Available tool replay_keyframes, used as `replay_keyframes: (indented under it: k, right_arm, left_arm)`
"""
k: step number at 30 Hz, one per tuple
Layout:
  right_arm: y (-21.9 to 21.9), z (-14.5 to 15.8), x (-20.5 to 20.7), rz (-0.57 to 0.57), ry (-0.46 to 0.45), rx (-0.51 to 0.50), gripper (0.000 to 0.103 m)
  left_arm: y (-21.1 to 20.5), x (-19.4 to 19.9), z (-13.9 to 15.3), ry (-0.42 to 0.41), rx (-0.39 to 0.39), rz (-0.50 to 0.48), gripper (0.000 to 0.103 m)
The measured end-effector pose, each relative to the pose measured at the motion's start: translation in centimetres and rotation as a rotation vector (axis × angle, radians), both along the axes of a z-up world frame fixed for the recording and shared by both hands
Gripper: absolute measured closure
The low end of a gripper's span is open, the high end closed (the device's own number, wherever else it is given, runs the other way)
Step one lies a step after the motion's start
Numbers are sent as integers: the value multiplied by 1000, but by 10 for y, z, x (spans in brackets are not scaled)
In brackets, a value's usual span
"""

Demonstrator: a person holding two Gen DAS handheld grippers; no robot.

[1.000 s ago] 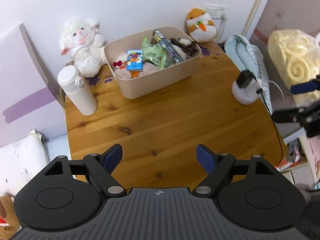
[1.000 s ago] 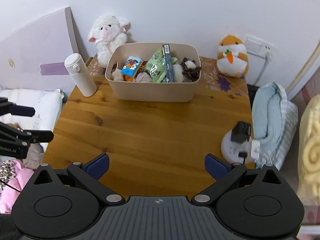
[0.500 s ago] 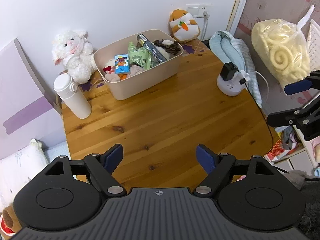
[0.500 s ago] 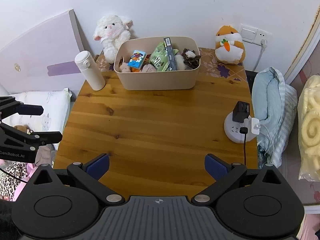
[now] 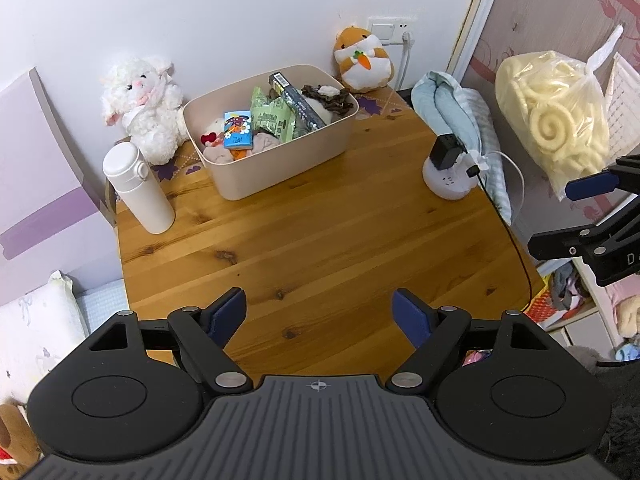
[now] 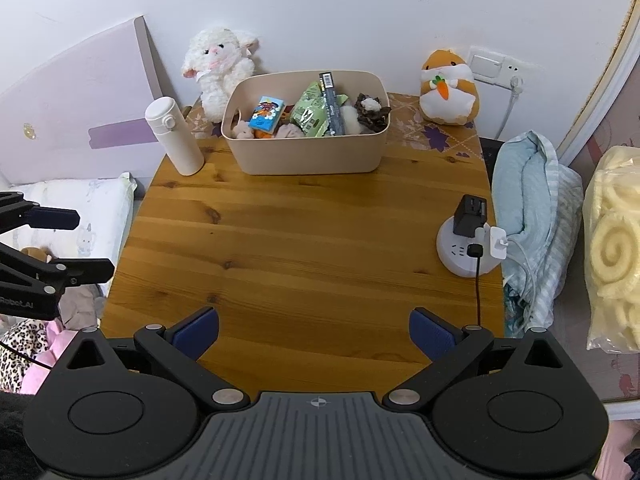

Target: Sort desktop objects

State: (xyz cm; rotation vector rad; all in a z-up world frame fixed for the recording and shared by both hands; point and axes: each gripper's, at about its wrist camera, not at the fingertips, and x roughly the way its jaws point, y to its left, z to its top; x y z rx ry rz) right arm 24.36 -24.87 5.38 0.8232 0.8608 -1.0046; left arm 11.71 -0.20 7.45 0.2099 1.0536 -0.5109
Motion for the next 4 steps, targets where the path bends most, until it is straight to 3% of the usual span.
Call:
replay_keyframes:
  k: [4]
  right_arm:
    - [1,0,-2,-12,7,-1,0]
  left_arm:
    - [-2,1,-1,18,-14,14,20]
